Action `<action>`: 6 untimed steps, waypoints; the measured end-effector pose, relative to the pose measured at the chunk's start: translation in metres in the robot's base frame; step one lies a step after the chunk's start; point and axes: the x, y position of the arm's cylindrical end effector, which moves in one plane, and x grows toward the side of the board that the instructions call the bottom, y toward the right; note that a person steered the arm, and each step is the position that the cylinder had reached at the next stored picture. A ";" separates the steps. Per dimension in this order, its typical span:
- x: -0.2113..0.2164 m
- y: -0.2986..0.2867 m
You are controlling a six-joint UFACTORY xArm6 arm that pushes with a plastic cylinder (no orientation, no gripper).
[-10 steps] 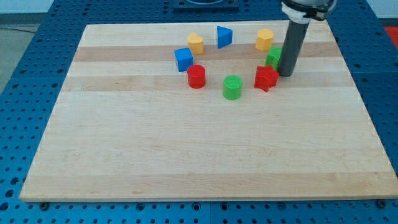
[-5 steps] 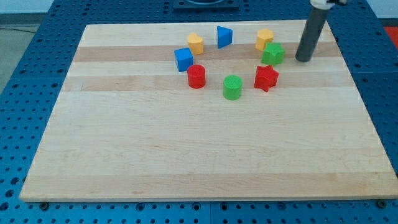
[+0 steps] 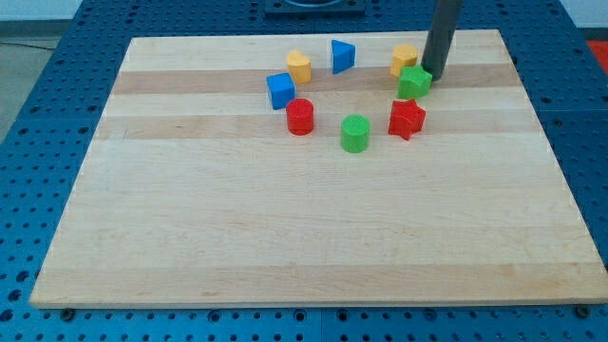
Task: Push the green star towards the top left side of the red star
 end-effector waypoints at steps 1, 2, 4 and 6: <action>0.001 -0.002; 0.001 -0.006; 0.007 -0.013; 0.007 -0.035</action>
